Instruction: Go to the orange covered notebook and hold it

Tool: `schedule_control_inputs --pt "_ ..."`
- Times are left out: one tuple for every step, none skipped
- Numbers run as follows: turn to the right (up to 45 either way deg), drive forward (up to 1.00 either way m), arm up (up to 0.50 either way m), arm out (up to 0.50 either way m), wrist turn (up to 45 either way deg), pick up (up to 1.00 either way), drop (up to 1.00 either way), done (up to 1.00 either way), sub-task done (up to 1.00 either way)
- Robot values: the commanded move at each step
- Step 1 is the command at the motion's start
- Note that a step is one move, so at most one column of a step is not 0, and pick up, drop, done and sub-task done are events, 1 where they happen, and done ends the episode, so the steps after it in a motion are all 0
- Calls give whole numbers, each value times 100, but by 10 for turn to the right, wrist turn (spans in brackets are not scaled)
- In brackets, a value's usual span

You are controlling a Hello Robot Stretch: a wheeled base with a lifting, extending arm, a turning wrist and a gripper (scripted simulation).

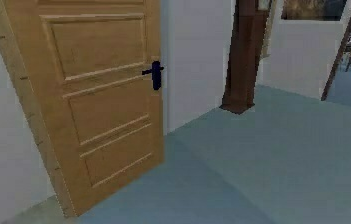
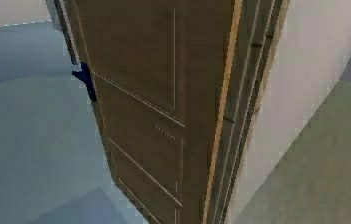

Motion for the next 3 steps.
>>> schedule_control_inputs --pt "420 0 0 0 0 0 0 0 0" --pt "0 100 0 0 0 0 0 0 0" --pt "60 0 0 0 0 0 0 0 0"
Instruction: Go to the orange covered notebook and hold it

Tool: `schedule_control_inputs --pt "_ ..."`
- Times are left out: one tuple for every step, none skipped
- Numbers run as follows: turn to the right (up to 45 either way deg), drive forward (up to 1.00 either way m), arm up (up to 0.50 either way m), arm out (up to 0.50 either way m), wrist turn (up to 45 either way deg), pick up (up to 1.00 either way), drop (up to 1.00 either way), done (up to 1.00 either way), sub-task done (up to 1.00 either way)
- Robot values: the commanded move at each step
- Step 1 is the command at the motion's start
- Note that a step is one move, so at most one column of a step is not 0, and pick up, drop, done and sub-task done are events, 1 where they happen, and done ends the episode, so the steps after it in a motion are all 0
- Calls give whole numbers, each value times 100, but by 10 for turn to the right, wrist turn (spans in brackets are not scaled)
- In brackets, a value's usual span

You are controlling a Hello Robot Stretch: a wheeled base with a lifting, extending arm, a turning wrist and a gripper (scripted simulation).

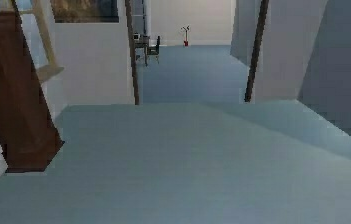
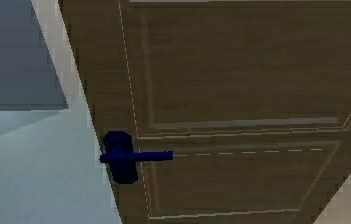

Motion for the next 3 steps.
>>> schedule_control_inputs --pt "0 30 0 0 0 0 0 0 0" --pt "390 0 0 0 0 0 0 0 0" --pt "0 40 0 0 0 0 0 0 0"
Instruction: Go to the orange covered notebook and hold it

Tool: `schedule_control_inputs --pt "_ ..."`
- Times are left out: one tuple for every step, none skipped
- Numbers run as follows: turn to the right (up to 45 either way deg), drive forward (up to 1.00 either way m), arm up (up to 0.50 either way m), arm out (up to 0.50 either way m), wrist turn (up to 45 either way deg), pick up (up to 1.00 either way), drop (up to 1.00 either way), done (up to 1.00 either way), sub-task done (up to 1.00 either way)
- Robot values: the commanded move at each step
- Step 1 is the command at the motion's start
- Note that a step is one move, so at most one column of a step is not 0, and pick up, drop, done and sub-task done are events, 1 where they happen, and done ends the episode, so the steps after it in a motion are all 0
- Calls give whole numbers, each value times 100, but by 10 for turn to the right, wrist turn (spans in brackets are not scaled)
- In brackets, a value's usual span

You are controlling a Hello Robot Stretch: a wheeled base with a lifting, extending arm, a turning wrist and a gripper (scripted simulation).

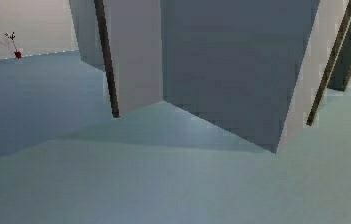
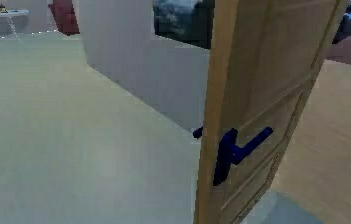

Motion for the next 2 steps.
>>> schedule_control_inputs --pt "450 0 0 0 0 0 0 0 0" --pt "0 55 0 0 0 0 0 0 0"
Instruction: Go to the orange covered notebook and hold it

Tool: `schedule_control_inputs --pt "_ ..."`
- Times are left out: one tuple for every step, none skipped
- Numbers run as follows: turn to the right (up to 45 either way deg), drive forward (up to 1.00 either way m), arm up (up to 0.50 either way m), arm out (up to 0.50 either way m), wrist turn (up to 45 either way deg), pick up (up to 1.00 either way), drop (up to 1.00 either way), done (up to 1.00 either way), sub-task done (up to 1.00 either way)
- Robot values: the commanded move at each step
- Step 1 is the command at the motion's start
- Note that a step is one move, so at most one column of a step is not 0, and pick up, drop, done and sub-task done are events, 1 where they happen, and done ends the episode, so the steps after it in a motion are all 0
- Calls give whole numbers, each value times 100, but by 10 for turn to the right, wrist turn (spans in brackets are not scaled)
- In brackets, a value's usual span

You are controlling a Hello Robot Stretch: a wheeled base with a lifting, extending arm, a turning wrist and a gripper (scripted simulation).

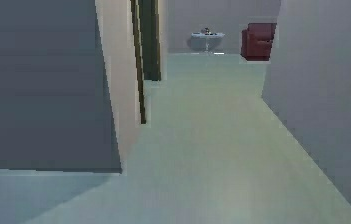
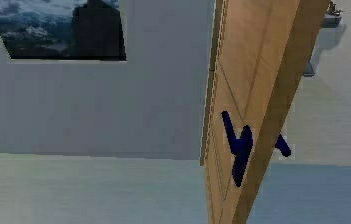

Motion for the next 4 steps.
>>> schedule_control_inputs --pt "30 0 0 0 0 0 0 0 0" --pt "0 100 0 0 0 0 0 0 0" --pt "30 0 0 0 0 0 0 0 0" --pt "0 100 0 0 0 0 0 0 0"
